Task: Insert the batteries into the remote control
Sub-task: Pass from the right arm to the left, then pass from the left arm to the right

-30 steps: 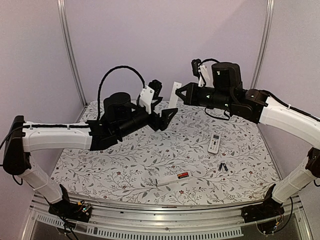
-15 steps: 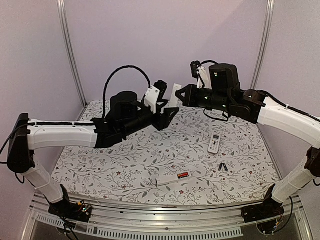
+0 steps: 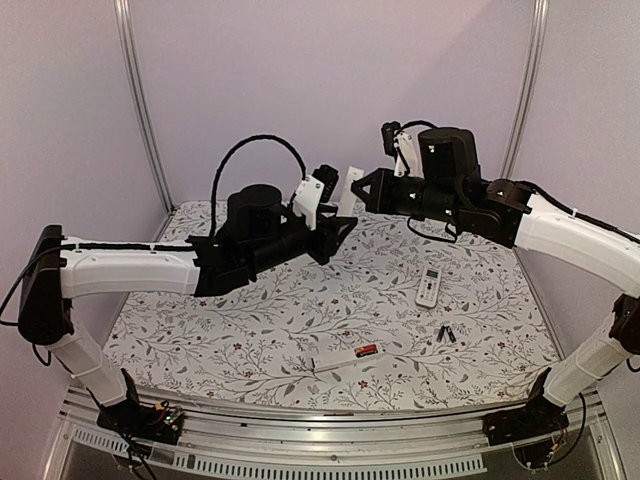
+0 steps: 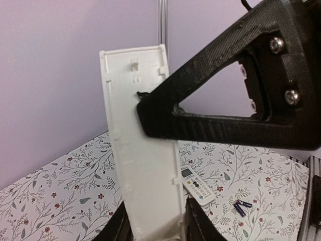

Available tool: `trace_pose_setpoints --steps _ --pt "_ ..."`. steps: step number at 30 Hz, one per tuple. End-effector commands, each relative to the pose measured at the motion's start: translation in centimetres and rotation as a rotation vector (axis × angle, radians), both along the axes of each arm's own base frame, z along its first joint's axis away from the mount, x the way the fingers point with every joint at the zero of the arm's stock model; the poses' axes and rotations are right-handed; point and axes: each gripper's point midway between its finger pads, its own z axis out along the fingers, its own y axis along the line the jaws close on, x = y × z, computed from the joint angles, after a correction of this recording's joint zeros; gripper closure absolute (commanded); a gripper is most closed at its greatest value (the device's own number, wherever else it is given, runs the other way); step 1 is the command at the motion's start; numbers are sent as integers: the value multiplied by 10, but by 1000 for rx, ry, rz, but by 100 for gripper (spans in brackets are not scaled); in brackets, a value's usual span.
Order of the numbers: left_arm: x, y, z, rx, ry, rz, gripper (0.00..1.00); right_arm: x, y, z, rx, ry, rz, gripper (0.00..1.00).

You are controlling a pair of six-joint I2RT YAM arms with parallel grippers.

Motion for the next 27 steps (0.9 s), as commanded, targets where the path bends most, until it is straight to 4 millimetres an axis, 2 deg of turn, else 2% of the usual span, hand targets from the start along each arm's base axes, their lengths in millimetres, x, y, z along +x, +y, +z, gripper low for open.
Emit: trace_pose_setpoints --steps 1,9,13,16,19,22,24,27 --pt "-2 -3 2 -3 5 -1 69 0 2 7 1 -19 0 100" --pt "-3 0 8 -18 -6 -2 78 -4 3 13 5 -52 30 100" --pt "-8 2 16 -46 -24 -16 84 -15 8 28 16 -136 116 75" --pt "-20 4 30 -84 -60 -70 85 -39 16 49 14 -259 278 54" --pt "-46 9 47 -142 -122 -186 85 -74 11 71 7 -411 474 37" --pt "-75 13 66 -199 -181 -309 85 -119 -3 90 16 -594 677 28" --pt "-93 14 77 -223 -205 -393 85 -143 -10 91 4 -699 776 25" --pt "-108 12 84 -237 -219 -466 85 -157 -17 92 -5 -776 823 25"
